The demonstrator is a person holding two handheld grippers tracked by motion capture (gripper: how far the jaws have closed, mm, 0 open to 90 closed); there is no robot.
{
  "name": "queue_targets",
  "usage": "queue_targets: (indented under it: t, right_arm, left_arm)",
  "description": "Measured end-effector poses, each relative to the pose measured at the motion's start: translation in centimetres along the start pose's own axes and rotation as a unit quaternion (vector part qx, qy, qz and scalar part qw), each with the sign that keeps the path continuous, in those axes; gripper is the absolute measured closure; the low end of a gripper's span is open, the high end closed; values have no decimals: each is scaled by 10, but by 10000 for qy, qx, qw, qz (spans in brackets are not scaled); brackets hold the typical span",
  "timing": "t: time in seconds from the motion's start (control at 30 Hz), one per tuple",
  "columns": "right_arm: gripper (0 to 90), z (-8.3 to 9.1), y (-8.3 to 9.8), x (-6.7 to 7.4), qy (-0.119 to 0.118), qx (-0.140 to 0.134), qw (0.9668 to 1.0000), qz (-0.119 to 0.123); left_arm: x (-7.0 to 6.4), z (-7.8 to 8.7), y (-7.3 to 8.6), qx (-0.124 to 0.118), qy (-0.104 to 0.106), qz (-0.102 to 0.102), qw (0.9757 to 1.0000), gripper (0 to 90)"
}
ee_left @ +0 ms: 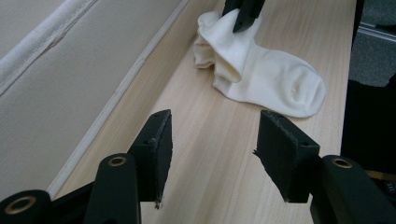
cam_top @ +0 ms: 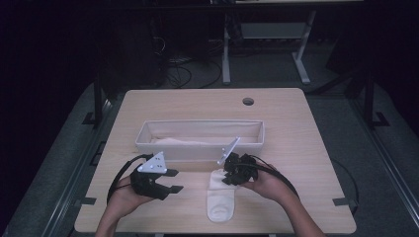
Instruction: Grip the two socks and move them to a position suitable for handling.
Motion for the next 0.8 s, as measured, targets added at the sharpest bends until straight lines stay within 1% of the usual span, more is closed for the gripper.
queue_targets:
  t: [0.13,0.3,0.4,0.43,0.47,0.53,0.6,0.63,0.7,0.8]
  right_arm:
    - [811,-3,0,0,-17,11,10000,21]
    - [799,-9,3,0,3,90,10000,34]
    - [788,-12,2,0,-6,78,10000,62]
    - [773,-12,2,1,17,97,9999,88]
    - [756,-12,2,1,13,87,9999,75]
    - [744,-12,2,1,-5,85,9999,78]
    - [697,-12,3,1,12,126,9999,76]
    - [690,-12,3,2,-8,119,9999,57]
    - [657,-11,4,2,24,90,9999,43]
    - [644,-8,4,3,61,76,9999,73]
  left_arm:
    - [-1,0,-1,-11,3,-3,10000,455]
    - [-1,1,-1,-19,-7,3,10000,455]
    - [-2,-1,0,-11,38,1,10000,455]
    - [-3,-2,0,-3,60,-18,10000,455]
    - [-3,-3,0,-17,83,16,10000,455]
    - [-4,-3,0,-13,83,9,10000,455]
    - [-4,-4,0,11,80,3,10000,455]
    - [-4,-4,1,8,78,9,10000,455]
    - [-4,-3,1,11,84,-3,10000,455]
    - [-4,-2,0,-10,88,14,10000,455]
Point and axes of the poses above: each handheld gripper's, and its own axes: z roughly backward along the jaws, y roughly out of its underside, x roughly to its left, the point moved 8 cm from there along -z, roughly forward along the jaws, and after that the axes turned 8 degrees about z, right-handed, at the moved point
